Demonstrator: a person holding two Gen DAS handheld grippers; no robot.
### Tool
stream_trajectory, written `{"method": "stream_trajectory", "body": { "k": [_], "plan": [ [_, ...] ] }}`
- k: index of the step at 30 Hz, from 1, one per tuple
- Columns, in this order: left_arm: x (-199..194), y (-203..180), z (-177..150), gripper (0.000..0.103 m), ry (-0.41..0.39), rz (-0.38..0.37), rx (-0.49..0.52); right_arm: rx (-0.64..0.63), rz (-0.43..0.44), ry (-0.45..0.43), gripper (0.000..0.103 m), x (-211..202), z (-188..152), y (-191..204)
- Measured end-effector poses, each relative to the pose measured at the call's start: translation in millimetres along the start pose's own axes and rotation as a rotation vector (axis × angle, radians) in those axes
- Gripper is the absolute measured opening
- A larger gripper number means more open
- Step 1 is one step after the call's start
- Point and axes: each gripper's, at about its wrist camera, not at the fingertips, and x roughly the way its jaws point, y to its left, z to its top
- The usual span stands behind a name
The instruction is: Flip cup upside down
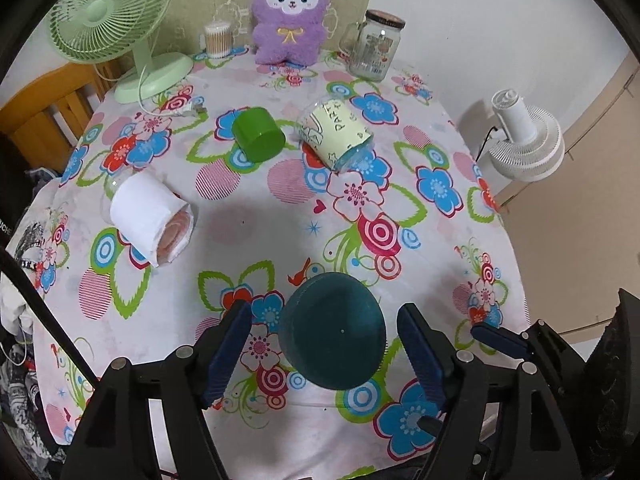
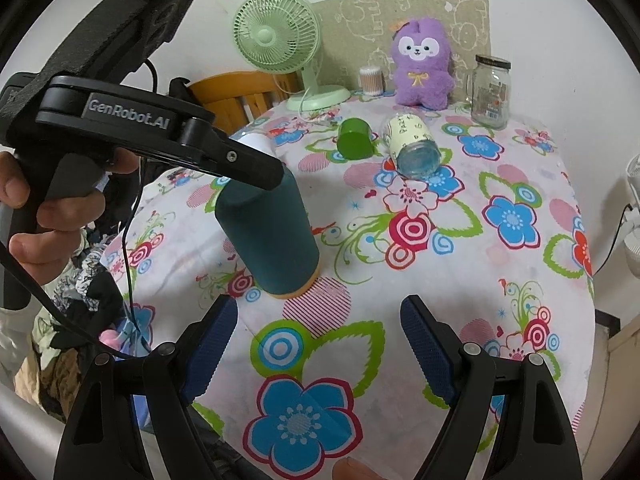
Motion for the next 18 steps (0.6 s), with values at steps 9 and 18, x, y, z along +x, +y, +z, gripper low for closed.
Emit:
{"method": "stream_trajectory", "body": {
  "k": [9, 18],
  "plan": [
    [-25.7, 6.2, -6.6, 0.083, -0.093, 0.0, 0.007, -0.031, -0.069, -0.053, 0.095, -9.1, 11.1, 12.6],
    [-46.2, 10.5, -13.5, 0.091, -0.193, 0.007, -0.004, -0.077, -0.151, -0.14, 0.096, -20.6, 32.0, 33.7]
  ]
}}
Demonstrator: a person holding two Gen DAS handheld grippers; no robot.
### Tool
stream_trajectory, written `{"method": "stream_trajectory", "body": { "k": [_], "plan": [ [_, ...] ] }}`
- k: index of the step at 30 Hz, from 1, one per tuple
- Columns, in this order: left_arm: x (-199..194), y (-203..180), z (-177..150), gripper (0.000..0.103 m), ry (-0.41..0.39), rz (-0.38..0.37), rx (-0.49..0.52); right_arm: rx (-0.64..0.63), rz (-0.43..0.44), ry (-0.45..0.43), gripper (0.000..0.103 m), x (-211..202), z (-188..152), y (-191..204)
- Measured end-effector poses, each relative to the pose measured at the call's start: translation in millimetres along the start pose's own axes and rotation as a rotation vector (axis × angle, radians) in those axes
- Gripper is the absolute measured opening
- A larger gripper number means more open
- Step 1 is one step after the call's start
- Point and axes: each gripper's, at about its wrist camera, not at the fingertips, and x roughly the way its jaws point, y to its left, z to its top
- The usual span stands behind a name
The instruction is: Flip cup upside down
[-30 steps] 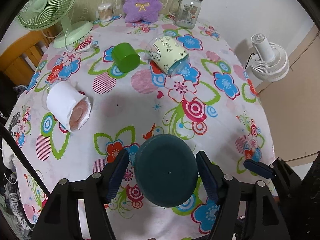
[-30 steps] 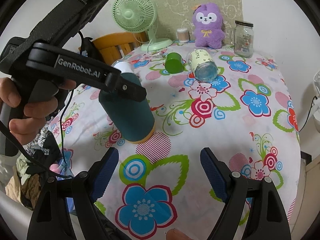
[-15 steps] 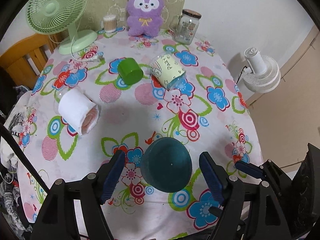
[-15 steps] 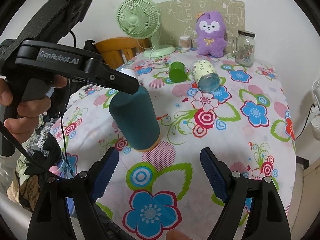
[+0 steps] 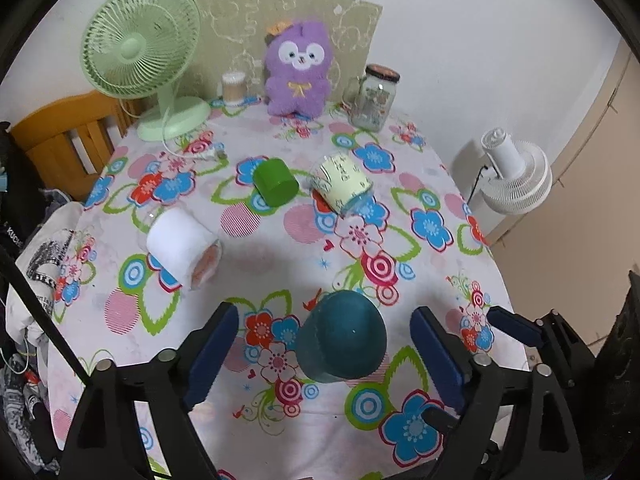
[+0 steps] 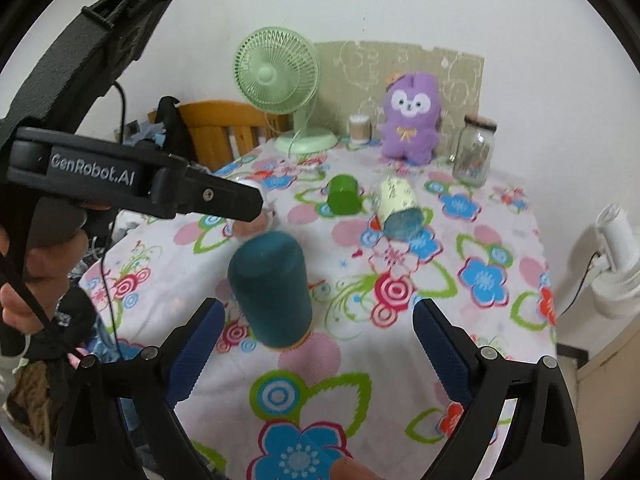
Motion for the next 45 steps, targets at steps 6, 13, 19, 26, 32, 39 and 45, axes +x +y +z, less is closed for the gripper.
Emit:
{"method": "stream_trajectory", "body": {
  "k": [6, 13, 19, 26, 32, 39, 45],
  "plan": [
    [-16.0, 7.7, -2.7, 0.096, -0.089, 0.03, -0.017, -0.006, -0.07, -0.044, 0.1, -5.7, 9.3, 8.5],
    [-29.4, 18.5, -12.9, 0.102, -0.2, 0.099, -0.025, 0.015, -0.123, -0.095, 0.1, -10.0, 17.5, 16.4],
    [-39.1, 22.9, -21.8, 0.103, -0.274, 0.157, -0.003, 0.037, -0.167, -0.131, 0.101, -17.1, 23.4, 21.1],
    [-53.0, 27.2, -31.5, 0.103, -0.367, 0.217, 0.007, 0.084, -0.215, -0.191, 0.103, -30.4, 29.8, 19.5],
    [-59.1, 35.3, -36.2, 0.103, -0.405, 0.235, -0.003, 0.093, -0.218, -0.226, 0.103, -36.9, 35.7, 22.8],
    [-62.7, 45.1, -38.1, 0.103, -0.423, 0.237, -0.026, 0.092, -0.201, -0.241, 0.103, -38.8, 39.4, 26.9],
    [-66.4, 44.7, -39.8, 0.103, -0.445, 0.237, -0.017, 0.092, -0.195, -0.242, 0.103, -38.6, 40.4, 28.4]
  ]
}}
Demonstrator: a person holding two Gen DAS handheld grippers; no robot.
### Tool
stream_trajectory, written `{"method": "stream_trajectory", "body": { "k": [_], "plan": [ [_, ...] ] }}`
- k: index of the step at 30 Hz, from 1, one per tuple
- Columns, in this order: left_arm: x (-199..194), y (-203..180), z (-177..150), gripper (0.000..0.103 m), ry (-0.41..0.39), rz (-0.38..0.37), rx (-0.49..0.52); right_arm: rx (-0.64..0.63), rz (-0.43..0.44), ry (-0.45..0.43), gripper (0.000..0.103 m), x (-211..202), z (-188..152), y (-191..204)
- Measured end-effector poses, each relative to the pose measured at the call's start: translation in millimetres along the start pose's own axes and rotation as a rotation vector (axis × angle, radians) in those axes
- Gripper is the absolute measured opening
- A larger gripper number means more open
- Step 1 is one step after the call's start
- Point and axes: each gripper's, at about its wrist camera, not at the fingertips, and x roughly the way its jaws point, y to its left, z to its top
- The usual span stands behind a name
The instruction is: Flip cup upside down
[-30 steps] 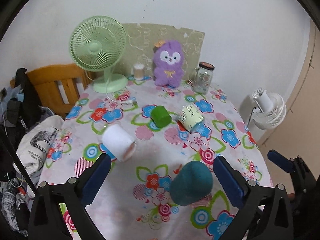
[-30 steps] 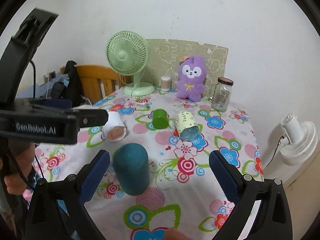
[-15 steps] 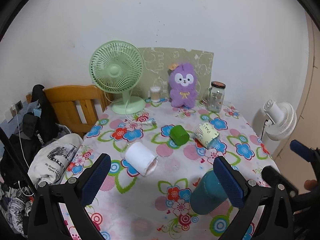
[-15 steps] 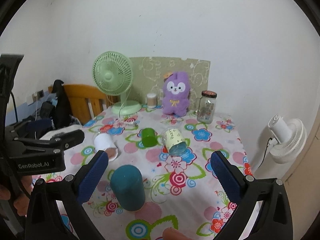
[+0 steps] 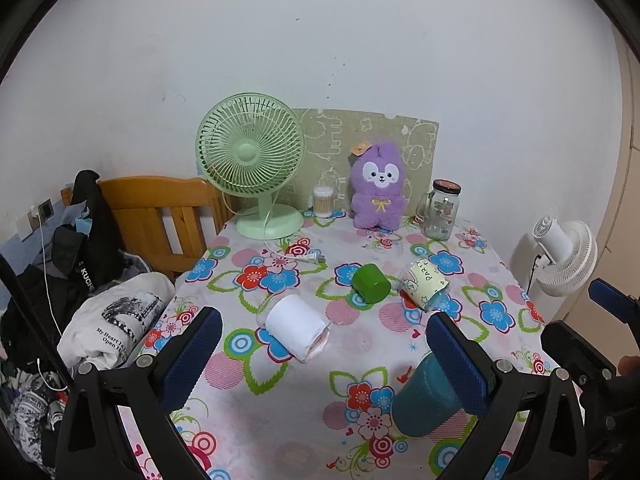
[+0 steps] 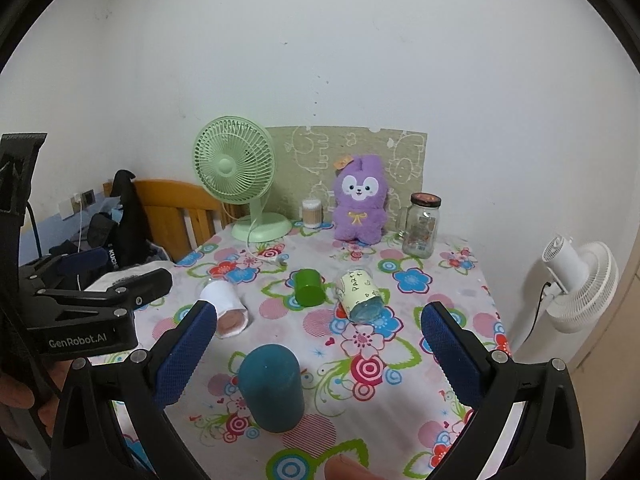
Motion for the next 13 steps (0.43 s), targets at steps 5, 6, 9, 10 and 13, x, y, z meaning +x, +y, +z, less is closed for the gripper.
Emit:
{"method": "stream_trajectory", "body": {
  "k": [5, 6, 9, 10, 13],
  "plan": [
    [0.2, -3.2, -0.8, 0.103, 0.001, -0.007, 0.015, 0.005, 0.001, 0.004, 0.103, -0.2, 0.6, -0.1],
    [0.0, -4.2, -1.0, 0.103, 0.001, -0.008, 0.02, 0.007, 0.003, 0.005, 0.103, -0.4, 0.9, -0.3],
    [-0.6, -6.5, -1.2, 0.103, -0.002, -0.011, 0.035, 0.006, 0.002, 0.005, 0.103, -0.7, 0.8, -0.6],
    [-0.8, -7.2, -1.1, 0.103, -0.004, -0.011, 0.038, 0.006, 0.002, 0.005, 0.103, -0.7, 0.8, -0.6],
    [-1.8, -8.3, -1.0, 0.103, -0.009, -0.014, 0.047, 0.007, 0.002, 0.005, 0.103, -0.8, 0.7, -0.7]
  ]
}}
